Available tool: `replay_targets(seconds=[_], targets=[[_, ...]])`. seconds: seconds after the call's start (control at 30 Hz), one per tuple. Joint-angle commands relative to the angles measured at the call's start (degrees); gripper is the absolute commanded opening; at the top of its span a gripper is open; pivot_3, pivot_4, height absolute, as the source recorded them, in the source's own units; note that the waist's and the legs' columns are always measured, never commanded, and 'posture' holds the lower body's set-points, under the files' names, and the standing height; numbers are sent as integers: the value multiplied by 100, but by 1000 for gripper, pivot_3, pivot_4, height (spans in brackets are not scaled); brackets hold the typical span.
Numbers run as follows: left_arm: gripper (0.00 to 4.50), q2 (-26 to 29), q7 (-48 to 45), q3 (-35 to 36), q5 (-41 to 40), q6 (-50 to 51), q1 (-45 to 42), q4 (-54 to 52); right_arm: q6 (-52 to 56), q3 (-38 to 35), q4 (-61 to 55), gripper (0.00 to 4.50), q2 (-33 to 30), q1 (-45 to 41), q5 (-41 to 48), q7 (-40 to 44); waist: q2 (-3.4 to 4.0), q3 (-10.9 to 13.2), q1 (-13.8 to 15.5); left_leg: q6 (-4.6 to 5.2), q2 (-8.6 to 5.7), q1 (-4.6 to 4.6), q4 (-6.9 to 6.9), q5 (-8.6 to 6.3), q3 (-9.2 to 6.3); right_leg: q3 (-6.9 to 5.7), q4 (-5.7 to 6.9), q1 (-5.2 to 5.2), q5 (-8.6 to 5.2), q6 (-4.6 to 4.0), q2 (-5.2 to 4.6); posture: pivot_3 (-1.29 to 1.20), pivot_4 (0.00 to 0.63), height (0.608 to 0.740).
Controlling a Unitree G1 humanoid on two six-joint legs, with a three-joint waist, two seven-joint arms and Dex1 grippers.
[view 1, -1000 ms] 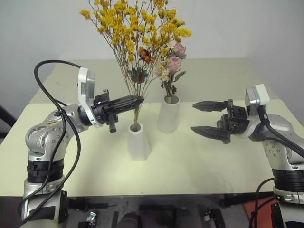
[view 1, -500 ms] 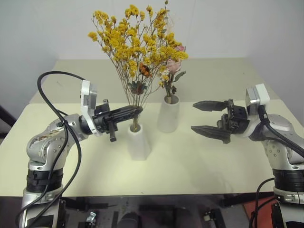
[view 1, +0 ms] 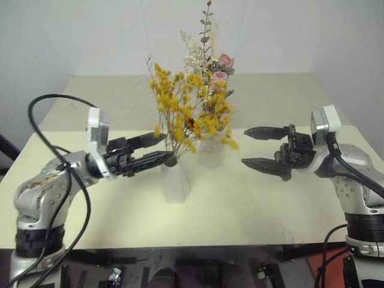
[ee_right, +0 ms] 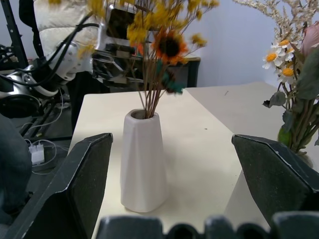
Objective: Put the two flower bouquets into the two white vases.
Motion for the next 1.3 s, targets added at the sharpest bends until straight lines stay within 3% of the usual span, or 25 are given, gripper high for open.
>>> replay_targets(seconds=[0.03, 0.23, 0.53, 0.93, 1.3], targets=[[4474, 237, 130, 511, -378, 91, 266, -484, -118, -151, 5, 4500, -58, -154, -8, 45, 0, 0, 14, 0, 0, 1, 1, 0, 0, 0, -2, 1, 0, 0, 0, 0, 150, 740], [4474, 729, 216, 1217, -581, 169, 897, -706, -183, -93, 239, 4500, -63, -280, -107, 192, 0, 0, 16, 1, 0, 11, -6, -1, 1, -1, -40, 9, 0, 0, 0, 0, 150, 740], [4474, 1329, -795, 1860, 335, -684, 2236, -779, -153, -163, 601, 4500, -320, -86, -315, 351, 1, 0, 19, 2, 2, 14, -17, -1, 11, -1, -48, 10, -1, -2, 2, 0, 150, 740], [4474, 1430, -999, 2046, 387, -820, 2543, -761, -7, -361, 578, 4500, -635, 255, -275, 319, 1, 0, 24, 7, 5, 19, -18, -4, 13, -1, -48, 14, 0, -5, 1, 0, 150, 740], [4474, 1397, -757, 1632, 447, -854, 2250, -788, -143, -418, 951, 4500, -699, 180, -445, 339, 1, 0, 22, 8, 5, 20, -18, -5, 13, -1, -48, 16, 0, -5, 2, 0, 150, 740]])
